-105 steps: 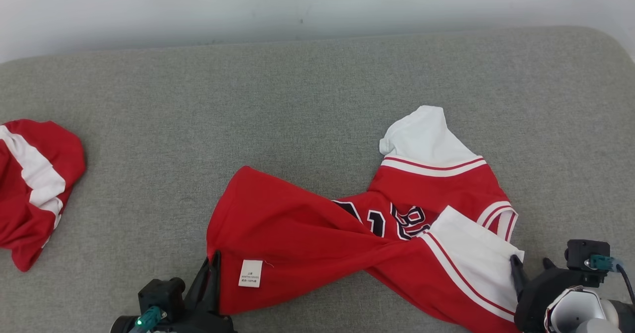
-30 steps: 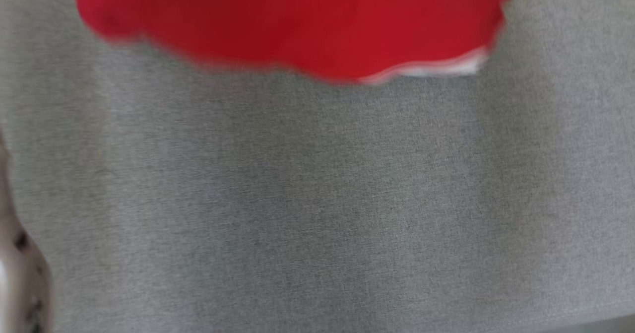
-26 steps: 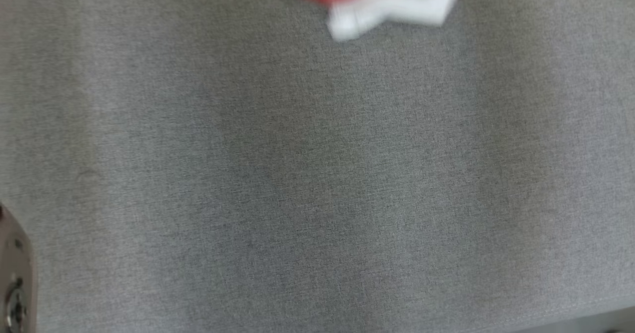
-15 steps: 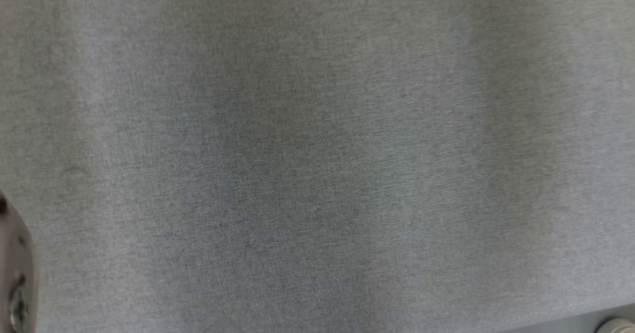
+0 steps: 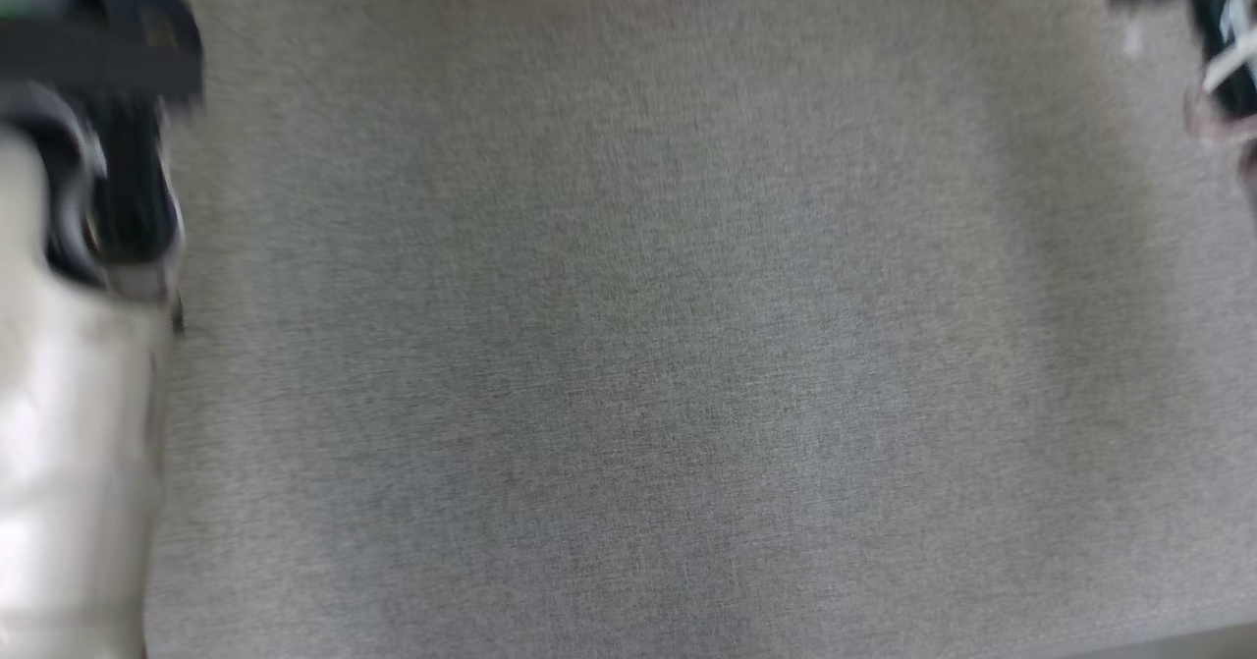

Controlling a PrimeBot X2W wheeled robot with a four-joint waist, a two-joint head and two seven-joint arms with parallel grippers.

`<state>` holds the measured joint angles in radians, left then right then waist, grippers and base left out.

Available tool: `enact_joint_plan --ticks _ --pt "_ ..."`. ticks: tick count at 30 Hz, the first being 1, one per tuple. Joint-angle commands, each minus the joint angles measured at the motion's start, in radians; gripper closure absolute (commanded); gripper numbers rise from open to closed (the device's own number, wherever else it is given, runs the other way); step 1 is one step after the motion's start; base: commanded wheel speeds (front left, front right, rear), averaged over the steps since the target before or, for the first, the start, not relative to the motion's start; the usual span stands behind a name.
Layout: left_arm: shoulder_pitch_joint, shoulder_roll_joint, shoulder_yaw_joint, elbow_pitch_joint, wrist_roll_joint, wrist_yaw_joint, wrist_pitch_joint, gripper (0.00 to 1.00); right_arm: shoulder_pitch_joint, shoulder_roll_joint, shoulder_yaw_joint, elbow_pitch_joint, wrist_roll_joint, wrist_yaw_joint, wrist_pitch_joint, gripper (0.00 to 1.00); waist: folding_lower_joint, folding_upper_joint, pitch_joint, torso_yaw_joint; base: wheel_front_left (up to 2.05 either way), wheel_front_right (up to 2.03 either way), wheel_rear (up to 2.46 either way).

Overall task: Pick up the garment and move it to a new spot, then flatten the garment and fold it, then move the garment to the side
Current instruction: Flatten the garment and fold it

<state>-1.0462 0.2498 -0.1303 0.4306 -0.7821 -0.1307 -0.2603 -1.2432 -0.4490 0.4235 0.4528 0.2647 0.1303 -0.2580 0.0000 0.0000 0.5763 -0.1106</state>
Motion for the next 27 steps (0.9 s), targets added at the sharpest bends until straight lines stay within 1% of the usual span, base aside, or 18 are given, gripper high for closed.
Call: enact_joint_plan --ticks 1,4,7,8,9,11,15,19,23,27 --pt "0.054 0.010 0.001 -0.025 -0.009 0.001 -0.005 1.00 0.047 -0.024 -0.006 -0.005 0.030 0.000 0.006 1.00 0.0000 0.0000 -0.052 0.018 0.00 0.00 0.00" --pt "0.186 0.004 -0.013 -0.067 -0.049 0.001 -0.005 1.00 0.167 -0.054 -0.005 -0.026 0.087 0.001 0.076 1.00 0.0000 0.0000 -0.103 0.031 0.00 0.00 0.00" --pt "0.301 0.000 -0.032 -0.103 -0.065 0.001 -0.006 1.00 0.281 -0.078 -0.048 -0.052 0.116 0.001 0.168 1.00 0.0000 0.0000 -0.154 0.042 0.00 0.00 0.00" --pt "0.335 -0.004 -0.039 -0.112 -0.068 0.001 -0.006 1.00 0.322 -0.082 -0.063 -0.060 0.125 0.001 0.211 1.00 0.0000 0.0000 -0.171 0.044 0.00 0.00 0.00" --pt "0.405 -0.009 -0.055 -0.125 -0.059 0.001 -0.006 1.00 0.403 -0.090 -0.102 -0.087 0.143 0.000 0.298 1.00 0.0000 0.0000 -0.205 0.049 0.00 0.00 0.00" --pt "0.474 -0.016 -0.059 -0.132 -0.047 0.001 -0.006 1.00 0.482 -0.084 -0.149 -0.119 0.149 0.001 0.371 1.00 0.0000 0.0000 -0.236 0.050 0.00 0.00 0.00" --pt "0.603 -0.044 -0.025 -0.140 -0.033 0.001 -0.006 1.00 0.651 -0.073 -0.187 -0.179 0.152 0.000 0.553 1.00 0.0000 0.0000 -0.294 0.047 0.00 0.00 0.00" --pt "0.716 -0.058 -0.013 -0.136 0.030 0.001 -0.006 1.00 0.795 -0.068 -0.221 -0.239 0.158 0.000 0.723 1.00 0.0000 0.0000 -0.337 0.046 0.00 0.00 0.00" --pt "0.809 -0.097 0.008 -0.142 0.074 0.003 -0.006 1.00 0.910 -0.065 -0.272 -0.303 0.163 0.000 0.887 1.00 0.0000 0.0000 -0.374 0.050 0.00 0.00 0.00" --pt "0.884 -0.131 0.012 -0.152 0.102 0.005 -0.006 1.00 1.017 -0.059 -0.321 -0.395 0.180 0.000 1.051 1.00 0.0000 0.0000 -0.404 0.056 0.00 0.00 0.00"
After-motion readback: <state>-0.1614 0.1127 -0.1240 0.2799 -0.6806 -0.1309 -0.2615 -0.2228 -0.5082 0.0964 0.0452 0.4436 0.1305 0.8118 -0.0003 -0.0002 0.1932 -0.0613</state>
